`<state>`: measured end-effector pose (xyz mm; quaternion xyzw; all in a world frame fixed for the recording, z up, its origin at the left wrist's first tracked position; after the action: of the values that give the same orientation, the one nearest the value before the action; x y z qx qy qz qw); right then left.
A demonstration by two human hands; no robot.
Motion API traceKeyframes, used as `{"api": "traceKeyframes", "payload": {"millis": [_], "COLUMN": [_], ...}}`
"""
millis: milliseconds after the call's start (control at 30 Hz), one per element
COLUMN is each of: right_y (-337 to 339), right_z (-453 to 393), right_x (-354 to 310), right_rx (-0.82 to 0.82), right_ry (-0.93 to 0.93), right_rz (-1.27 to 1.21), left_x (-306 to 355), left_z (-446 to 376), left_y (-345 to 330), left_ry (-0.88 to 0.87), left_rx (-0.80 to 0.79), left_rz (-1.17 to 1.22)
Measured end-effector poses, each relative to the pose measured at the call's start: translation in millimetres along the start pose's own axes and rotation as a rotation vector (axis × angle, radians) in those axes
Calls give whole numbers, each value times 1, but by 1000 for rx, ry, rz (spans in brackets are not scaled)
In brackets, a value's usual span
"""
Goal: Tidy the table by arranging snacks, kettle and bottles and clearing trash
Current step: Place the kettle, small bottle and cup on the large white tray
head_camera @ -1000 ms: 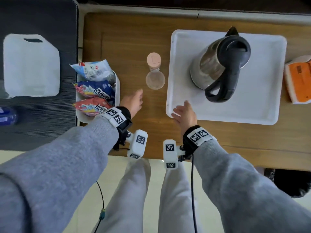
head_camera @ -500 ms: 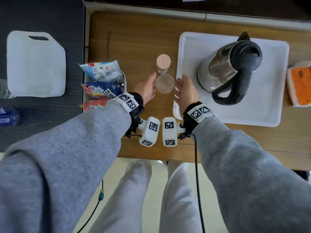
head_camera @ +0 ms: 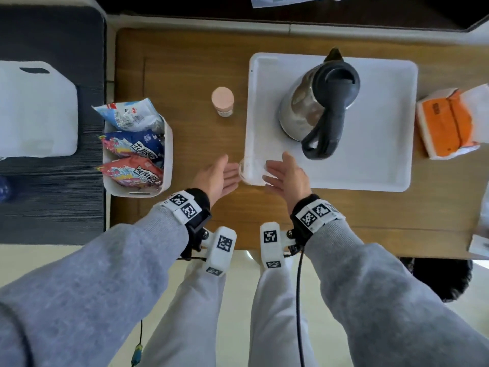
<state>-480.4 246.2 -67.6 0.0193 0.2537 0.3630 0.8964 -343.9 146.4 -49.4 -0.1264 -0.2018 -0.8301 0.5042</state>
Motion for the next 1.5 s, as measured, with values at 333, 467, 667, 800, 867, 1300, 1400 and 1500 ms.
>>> {"api": "traceKeyframes", "payload": {"millis": [333,467,667,800,867,1300,1400,1500], "right_y": [-61,-72,-83,-89,-89,-30,14,87], "right_z": [1,-3,-8,-14,-18,-20,-20,-27], "right_x": [-4,-19,-64,-89,-97,-135,-150,-145], "right_rx": [-18,28,88,85,103,148,245,414], "right_ry": [15,41,84,149,181,245,267,266], "right_rz": [127,174,127,123,127,102,35,13], "left_x": [6,16,58,86,94,117,114,88], "left_z": [-12,-16,-30,-35,-38,-6,10,27], "left_y": [53,56,50,49,46,2,-19,-55], "left_ry": [94,86,-8,-54,-74,-122,-132,-72], "left_rx": [-18,-45,-75,-84,-82,-72,-63,-89], "left_rz": [71,28,92,102,86,21,-17,-79]}}
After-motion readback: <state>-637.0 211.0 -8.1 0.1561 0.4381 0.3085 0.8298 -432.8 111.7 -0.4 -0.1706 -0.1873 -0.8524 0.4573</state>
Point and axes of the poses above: each hand's wrist, its own z-axis away from the middle knuckle, its own y-axis out of the back of the hand, x = y × z, the point moved 5 cm from there along -z, towards the middle knuckle, and after that the axes turned 14 degrees about x, right-handed, at the moved point
